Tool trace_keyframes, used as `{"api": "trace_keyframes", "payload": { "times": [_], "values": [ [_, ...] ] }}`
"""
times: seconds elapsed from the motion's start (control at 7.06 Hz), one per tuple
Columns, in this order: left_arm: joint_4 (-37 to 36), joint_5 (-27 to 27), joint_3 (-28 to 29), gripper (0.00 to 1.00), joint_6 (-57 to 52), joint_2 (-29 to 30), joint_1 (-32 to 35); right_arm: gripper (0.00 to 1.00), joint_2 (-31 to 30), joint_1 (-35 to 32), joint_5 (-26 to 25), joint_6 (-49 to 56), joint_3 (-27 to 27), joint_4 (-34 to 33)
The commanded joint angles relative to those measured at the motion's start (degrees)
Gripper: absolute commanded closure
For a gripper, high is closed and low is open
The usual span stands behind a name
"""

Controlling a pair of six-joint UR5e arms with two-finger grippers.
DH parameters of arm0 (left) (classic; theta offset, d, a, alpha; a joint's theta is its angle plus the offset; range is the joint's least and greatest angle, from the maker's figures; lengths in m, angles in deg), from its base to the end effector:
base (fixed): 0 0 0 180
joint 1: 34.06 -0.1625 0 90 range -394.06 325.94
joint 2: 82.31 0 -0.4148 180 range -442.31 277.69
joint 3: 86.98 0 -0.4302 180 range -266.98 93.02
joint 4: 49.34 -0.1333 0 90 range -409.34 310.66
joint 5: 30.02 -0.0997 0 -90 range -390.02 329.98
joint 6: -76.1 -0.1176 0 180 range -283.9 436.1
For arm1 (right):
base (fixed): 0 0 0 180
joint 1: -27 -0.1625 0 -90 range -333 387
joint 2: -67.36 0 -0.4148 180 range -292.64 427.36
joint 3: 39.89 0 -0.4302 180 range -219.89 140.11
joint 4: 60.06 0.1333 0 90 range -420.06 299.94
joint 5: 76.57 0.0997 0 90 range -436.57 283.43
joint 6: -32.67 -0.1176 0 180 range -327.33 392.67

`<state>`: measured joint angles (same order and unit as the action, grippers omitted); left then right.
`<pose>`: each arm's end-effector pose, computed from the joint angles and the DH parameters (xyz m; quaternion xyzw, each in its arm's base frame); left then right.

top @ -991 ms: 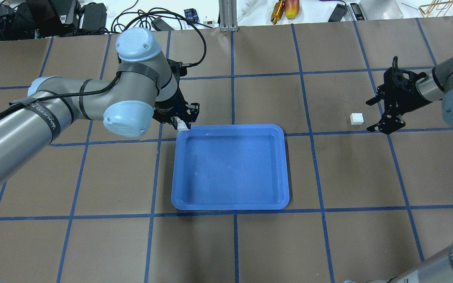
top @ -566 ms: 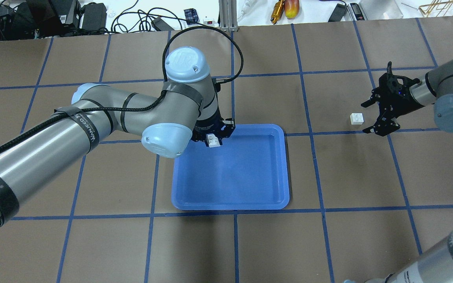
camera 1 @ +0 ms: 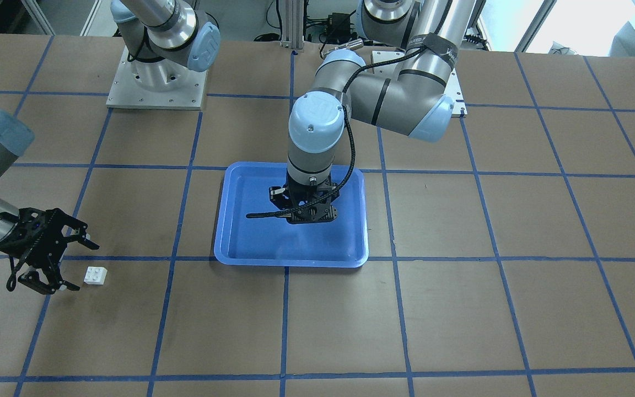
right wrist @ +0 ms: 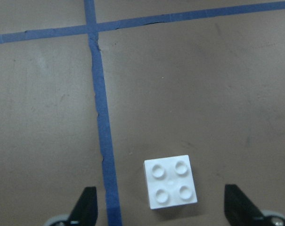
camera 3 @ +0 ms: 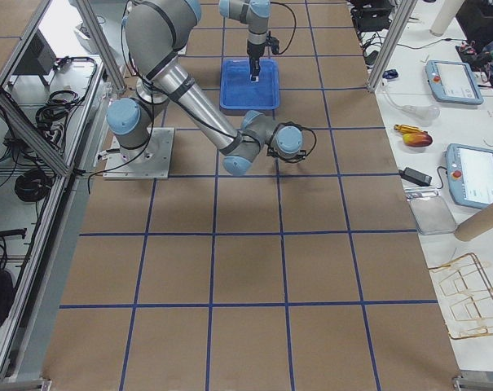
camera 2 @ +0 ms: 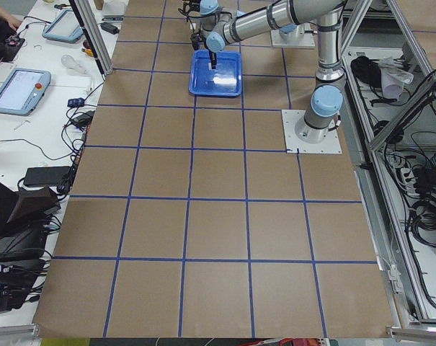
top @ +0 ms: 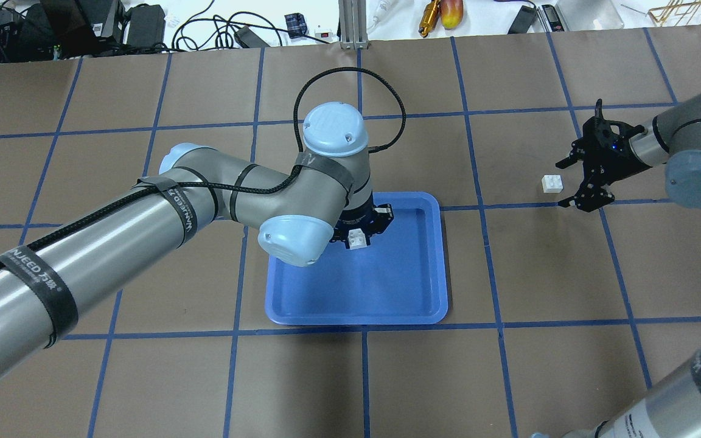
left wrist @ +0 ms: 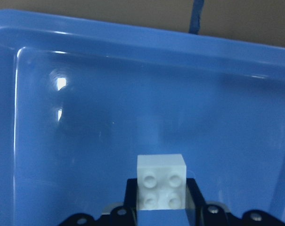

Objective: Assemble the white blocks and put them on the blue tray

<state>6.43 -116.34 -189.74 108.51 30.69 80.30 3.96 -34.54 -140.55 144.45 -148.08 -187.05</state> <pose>-0.3790 -0.4955 0.1729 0.0706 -0.9969 -0.0270 0.0219 -0.1117 -0.5940 0.1121 -0.6347 0.7364 -0.1887 0.1387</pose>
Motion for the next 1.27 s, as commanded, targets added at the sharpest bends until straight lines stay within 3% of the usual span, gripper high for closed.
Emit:
{"api": "trace_keyframes", "payload": {
  "times": [0.0,0.14,0.28,0.42,0.57,0.71,0.85,1.13],
  "values": [
    [-3.47,0.02,-0.94,0.81,0.64,1.78,0.96,0.08,0.29,-0.25,-0.01,-0.07,0.0,-0.1],
    [-3.56,-0.33,-2.34,0.76,1.25,1.96,0.96,0.12,0.12,-0.51,0.08,-0.07,0.0,-0.1],
    [-4.17,-0.16,-3.4,0.75,0.29,1.7,0.96,0.24,0.2,-0.51,0.08,0.02,-0.09,-0.1],
    [-4.09,-0.42,-3.59,0.39,0.72,2.13,0.96,0.39,0.21,-0.51,0.08,0.19,-0.09,-0.19],
    [-4.43,-0.34,-3.33,0.18,0.81,2.22,0.96,0.51,0.21,-0.51,-0.01,1.24,-0.09,-0.19],
    [-5.83,0.01,-3.33,0.12,1.16,2.22,0.96,0.73,-0.14,-0.51,-0.18,1.42,-0.18,-0.1],
    [-6.19,-0.07,-3.24,0.08,1.08,2.05,0.96,0.85,-0.32,-0.51,-0.18,1.42,-0.18,-0.1],
    [-5.85,0.01,-1.49,0.02,-3.55,-0.84,-2.36,0.88,-2.41,-0.69,0.08,1.25,-0.26,0.33]
  ]
}}
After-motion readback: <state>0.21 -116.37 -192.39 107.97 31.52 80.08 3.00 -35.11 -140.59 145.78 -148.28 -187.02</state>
